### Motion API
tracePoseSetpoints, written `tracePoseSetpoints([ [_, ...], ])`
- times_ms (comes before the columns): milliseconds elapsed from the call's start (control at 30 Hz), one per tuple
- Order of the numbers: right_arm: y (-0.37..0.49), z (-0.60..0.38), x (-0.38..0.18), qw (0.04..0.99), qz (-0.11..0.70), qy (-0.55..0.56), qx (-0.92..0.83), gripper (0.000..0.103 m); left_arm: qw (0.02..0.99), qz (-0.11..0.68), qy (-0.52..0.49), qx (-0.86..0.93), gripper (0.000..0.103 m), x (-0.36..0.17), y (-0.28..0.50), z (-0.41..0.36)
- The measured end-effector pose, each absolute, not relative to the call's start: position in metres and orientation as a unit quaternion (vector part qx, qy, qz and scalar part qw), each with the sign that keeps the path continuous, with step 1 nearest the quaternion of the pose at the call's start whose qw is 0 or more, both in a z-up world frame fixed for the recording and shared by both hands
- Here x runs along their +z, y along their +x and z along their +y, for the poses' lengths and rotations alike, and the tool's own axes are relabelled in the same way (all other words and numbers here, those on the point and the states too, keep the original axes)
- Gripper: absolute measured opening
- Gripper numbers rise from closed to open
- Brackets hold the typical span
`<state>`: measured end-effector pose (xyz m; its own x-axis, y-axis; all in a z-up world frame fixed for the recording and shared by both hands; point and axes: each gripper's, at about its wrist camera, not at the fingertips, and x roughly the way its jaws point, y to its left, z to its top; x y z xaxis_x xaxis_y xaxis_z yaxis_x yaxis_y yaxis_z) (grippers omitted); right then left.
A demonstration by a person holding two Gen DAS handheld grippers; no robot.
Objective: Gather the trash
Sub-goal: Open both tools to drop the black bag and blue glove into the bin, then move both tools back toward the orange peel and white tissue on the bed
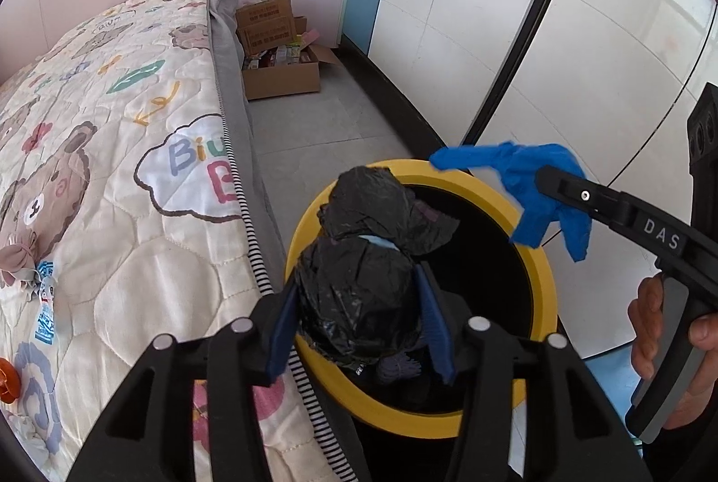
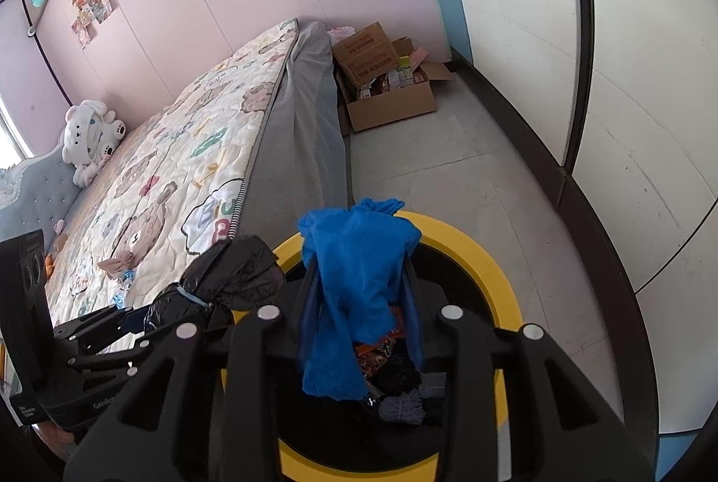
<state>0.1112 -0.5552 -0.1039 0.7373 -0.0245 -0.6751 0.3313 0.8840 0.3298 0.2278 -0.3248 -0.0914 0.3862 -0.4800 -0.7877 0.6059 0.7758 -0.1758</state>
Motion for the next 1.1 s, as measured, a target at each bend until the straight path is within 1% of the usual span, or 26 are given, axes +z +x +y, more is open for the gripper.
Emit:
tracePoseSetpoints([
  [33, 0.11, -0.556, -0.103, 0.906, 0.347, 0.222, -0.102, 0.039, 0.83, 0.446, 0.07, -0.327, 0.056, -0.091, 0.227, -0.325],
  [67, 0.109, -0.558, -0.101, 0.906, 0.345, 0.223, -0.103, 0.04, 0.831, 0.445, 0.07, -0.326, 0.058, -0.09, 0.226, -0.324],
  [133, 0.107, -0.561, -0.099, 0.906, 0.341, 0.226, -0.107, 0.04, 0.833, 0.444, 0.067, -0.324, 0.066, -0.089, 0.225, -0.323],
  [200, 0.105, -0.561, -0.098, 0.906, 0.339, 0.227, -0.109, 0.043, 0.832, 0.444, 0.061, -0.326, 0.069, -0.087, 0.225, -0.321],
  [233, 0.104, -0.562, -0.097, 0.907, 0.339, 0.227, -0.109, 0.046, 0.833, 0.443, 0.06, -0.325, 0.073, -0.086, 0.225, -0.32],
  [300, 0.103, -0.561, -0.095, 0.907, 0.338, 0.225, -0.109, 0.047, 0.839, 0.439, 0.054, -0.318, 0.079, -0.082, 0.225, -0.316],
  [533, 0.102, -0.552, -0.087, 0.911, 0.335, 0.222, -0.095, 0.055, 0.853, 0.427, 0.046, -0.296, 0.089, -0.07, 0.224, -0.294],
  [567, 0.103, -0.549, -0.086, 0.912, 0.334, 0.221, -0.091, 0.058, 0.856, 0.425, 0.047, -0.291, 0.089, -0.069, 0.224, -0.29],
  [1100, 0.13, -0.473, -0.061, 0.924, 0.331, 0.192, -0.022, 0.065, 0.883, 0.417, 0.022, -0.212, 0.092, -0.057, 0.233, -0.195],
])
